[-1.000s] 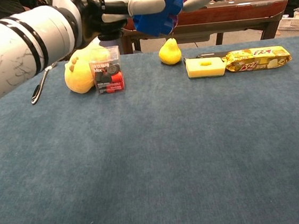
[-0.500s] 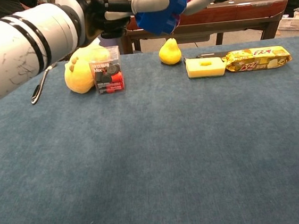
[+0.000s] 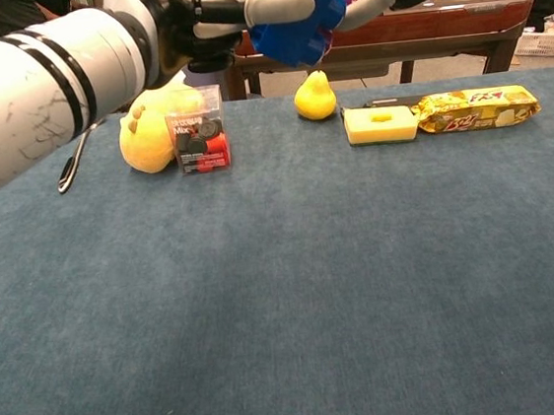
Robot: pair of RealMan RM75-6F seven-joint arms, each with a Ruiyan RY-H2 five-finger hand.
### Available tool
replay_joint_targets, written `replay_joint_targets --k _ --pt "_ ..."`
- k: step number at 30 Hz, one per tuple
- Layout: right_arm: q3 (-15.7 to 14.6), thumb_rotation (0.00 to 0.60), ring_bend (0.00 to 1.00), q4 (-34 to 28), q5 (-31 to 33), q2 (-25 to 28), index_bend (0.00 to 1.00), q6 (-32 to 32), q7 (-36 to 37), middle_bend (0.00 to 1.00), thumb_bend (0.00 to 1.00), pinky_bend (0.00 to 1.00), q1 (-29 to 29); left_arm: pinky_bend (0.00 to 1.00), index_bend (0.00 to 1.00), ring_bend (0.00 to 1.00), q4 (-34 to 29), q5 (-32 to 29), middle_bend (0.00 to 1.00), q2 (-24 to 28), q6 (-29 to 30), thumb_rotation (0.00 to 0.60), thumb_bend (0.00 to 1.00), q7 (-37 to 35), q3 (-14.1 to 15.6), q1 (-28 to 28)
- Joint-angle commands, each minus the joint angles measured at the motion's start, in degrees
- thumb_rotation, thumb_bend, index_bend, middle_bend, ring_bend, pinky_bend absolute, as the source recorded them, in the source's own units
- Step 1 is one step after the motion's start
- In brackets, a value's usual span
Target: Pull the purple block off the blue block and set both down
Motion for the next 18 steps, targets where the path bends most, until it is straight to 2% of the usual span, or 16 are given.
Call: replay_joint_targets --k 1,9,18 --pt "-0.03 0.6 1.0 0.07 -0.04 -0.02 0.64 0.05 -0.01 1.0 0.32 1.0 -0.01 1.0 0.67 1.0 0.02 0.08 1.0 0.0 -0.05 0.6 0.06 0.02 0.07 0.0" --pt "-0.42 0.6 1.0 0.27 -0.46 0.26 0.66 -0.23 0.52 1.0 0.41 1.0 -0.32 1.0 0.67 1.0 0.09 0.05 1.0 0.1 -0.26 0.6 0.06 -0.65 0.12 0.36" --pt "-0.91 0.6 1.0 0.41 -1.8 0.57 0.68 -0.39 1.81 1.0 0.45 1.0 -0.92 1.0 0.67 1.0 0.03 -1.17 1.0 0.46 -1.14 0.6 0.06 -2.27 -0.37 0.95"
